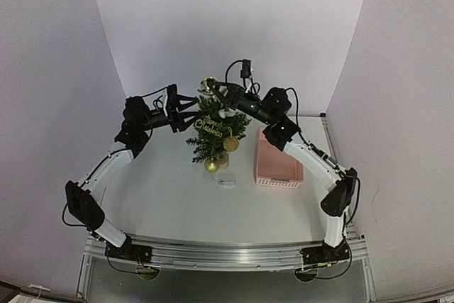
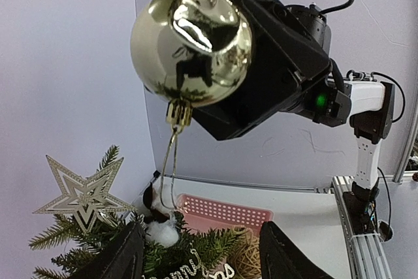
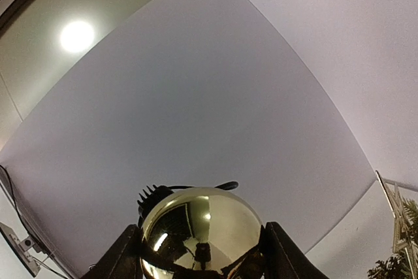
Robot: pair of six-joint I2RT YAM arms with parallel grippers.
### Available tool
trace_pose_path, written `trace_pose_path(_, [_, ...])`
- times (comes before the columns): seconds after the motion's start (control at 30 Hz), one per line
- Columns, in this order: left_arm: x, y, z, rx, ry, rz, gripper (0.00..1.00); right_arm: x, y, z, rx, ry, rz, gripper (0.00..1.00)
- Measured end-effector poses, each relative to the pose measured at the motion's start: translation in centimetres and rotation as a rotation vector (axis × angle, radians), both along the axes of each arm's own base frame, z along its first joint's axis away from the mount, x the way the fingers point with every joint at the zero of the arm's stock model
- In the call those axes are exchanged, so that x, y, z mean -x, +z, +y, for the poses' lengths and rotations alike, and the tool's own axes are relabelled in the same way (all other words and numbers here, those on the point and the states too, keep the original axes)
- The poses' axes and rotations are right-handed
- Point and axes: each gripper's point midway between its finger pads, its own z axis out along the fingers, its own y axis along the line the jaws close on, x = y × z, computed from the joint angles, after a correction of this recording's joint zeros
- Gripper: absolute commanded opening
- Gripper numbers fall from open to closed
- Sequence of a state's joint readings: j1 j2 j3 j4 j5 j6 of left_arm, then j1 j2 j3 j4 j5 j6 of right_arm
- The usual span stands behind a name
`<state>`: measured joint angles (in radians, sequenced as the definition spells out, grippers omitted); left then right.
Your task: Decorate the small christmas tree
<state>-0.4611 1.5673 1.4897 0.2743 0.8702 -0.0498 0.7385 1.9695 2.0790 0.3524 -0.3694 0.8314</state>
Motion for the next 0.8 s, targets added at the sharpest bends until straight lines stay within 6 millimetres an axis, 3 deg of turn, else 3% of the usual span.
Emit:
trace_pose_path(0.13, [-0.1,0.6,0.2,0.008,0.012,-0.011,0.65,-0.1,-0.5,0.5,0.004,0.01,0.01,0.32])
trace_pose_path(0.3, [-0.7,1.9,0.5,0.022,0.06,-0.049,0.51,-0.1,0.2,0.7,-0.012,0.023,-0.007,0.31])
trace_pose_path(0.8, [-1.8,2.8,0.7,0.0,0.123,-0.113,0.36,-0.5,0.0,1.4,-0.02,0.038,-0.007,0.3])
